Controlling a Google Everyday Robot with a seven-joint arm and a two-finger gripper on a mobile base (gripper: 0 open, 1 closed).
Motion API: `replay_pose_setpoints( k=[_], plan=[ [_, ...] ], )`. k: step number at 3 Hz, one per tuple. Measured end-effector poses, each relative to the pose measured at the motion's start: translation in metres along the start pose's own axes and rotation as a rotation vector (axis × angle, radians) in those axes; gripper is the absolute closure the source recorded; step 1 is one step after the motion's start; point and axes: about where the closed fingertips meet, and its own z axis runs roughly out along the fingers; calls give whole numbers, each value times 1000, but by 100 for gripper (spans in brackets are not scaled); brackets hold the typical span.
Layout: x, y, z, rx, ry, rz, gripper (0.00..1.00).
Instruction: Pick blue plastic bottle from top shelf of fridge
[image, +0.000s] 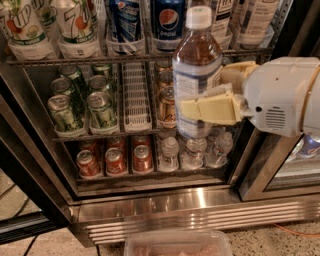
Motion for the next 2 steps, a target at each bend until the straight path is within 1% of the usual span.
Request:
replay_pose_setpoints(
  k=[1, 2],
  plan=[
    [-3, 27, -4, -173, 0, -15, 100],
    [-6, 53, -15, -349, -17, -37, 100]
  ],
)
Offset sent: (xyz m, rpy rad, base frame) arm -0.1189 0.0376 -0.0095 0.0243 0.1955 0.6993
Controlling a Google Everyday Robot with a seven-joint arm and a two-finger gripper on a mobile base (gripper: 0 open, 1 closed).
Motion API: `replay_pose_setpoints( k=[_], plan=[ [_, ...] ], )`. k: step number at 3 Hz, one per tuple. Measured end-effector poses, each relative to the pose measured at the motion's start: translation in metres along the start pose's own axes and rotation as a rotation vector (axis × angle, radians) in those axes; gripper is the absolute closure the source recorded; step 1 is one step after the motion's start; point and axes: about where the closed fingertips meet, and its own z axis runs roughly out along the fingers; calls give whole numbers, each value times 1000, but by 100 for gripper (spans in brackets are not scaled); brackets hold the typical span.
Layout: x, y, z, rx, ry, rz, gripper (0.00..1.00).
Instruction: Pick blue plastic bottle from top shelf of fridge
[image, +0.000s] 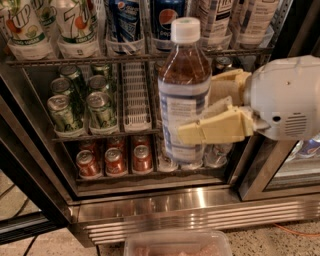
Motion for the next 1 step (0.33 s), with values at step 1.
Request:
replay_pose_setpoints(
  k=[1],
  plan=[
    [0, 23, 0, -82, 11, -5, 100]
  ],
)
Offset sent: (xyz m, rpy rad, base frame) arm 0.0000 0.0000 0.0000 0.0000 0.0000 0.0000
